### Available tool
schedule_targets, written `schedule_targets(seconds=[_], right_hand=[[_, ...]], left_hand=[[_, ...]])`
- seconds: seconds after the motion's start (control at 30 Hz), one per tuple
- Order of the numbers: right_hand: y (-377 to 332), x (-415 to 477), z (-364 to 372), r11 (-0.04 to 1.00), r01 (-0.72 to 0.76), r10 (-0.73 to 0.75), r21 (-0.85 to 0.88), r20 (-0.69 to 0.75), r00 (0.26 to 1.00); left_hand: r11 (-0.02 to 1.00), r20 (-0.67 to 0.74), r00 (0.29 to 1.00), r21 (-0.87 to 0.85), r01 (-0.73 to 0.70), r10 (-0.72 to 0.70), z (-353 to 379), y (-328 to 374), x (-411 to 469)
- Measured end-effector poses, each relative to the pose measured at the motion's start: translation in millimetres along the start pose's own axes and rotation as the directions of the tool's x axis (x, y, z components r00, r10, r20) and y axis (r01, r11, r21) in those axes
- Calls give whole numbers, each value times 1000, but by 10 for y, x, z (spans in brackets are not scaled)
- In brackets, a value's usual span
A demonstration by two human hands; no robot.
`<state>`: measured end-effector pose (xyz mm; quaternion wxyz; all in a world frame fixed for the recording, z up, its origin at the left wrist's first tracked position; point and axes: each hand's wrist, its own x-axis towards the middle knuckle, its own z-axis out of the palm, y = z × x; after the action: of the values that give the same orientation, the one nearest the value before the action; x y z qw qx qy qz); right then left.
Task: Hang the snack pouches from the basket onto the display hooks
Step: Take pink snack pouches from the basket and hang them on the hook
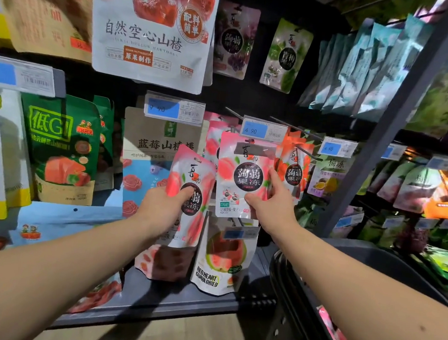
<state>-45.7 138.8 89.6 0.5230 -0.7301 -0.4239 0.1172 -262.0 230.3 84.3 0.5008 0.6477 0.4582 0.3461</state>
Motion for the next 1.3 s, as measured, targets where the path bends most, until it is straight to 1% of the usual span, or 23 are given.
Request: schedule_targets(seconds=[0.13,0.2,0.3,0.4,0.5,0.6,0.67,0.8,0.83,0.9,0.97,1.03,1.07,1.17,1.23,1.3], right_hand=[[90,199,159,994,0,0,-111,-1,1000],[161,340,276,989,-28,22,-147,-45,999],[307,589,475,986,-34,17,-163,-105,994],[373,835,661,981,-40,14,-189,-135,991],[484,1077,809,982,-21,-1,-187,-119,993],[602,1278,890,993,1,-14,-115,-106,994],[655,1293,893,995,14,-25,-103,-98,995],[359,804,717,993,31,-41,-117,-88,995],[361,689,664,995,64,-69,-72,-73,995],[347,426,543,991,90,-92,97,12,996],[332,243,436,974,70,-98,217,122,988],[368,139,367,972,58,-99,228,169,981],[385,91,335,973,50,-90,226,171,981],[403,1,211,981,16,-45,195,146,988],[382,-46,100,985,25,-47,169,128,991],[386,-72,-12,991,51,-64,126,102,993]], left_hand=[[1000,-27,999,-6,-17,17,-3,24,34],[999,-46,998,10,-43,43,11,22,118],[998,-62,996,14,-69,70,39,30,266],[996,-66,995,-32,-83,80,96,27,384],[996,-70,995,-40,-74,71,162,-46,501],[998,-77,995,8,-64,64,224,-122,589],[998,-54,996,-7,-65,65,265,-128,601],[997,-8,999,-62,-52,51,344,-109,570],[996,3,999,-81,-40,40,365,-100,566],[990,40,999,-140,-16,22,418,-56,542],[984,85,996,-178,7,8,480,-8,522],[980,152,988,-194,47,-17,543,42,488],[980,188,982,-190,63,-27,584,67,472],[995,210,976,-61,79,-64,701,103,396],[999,262,965,-13,38,-33,759,87,351],[998,345,937,-7,-58,57,800,31,309]])
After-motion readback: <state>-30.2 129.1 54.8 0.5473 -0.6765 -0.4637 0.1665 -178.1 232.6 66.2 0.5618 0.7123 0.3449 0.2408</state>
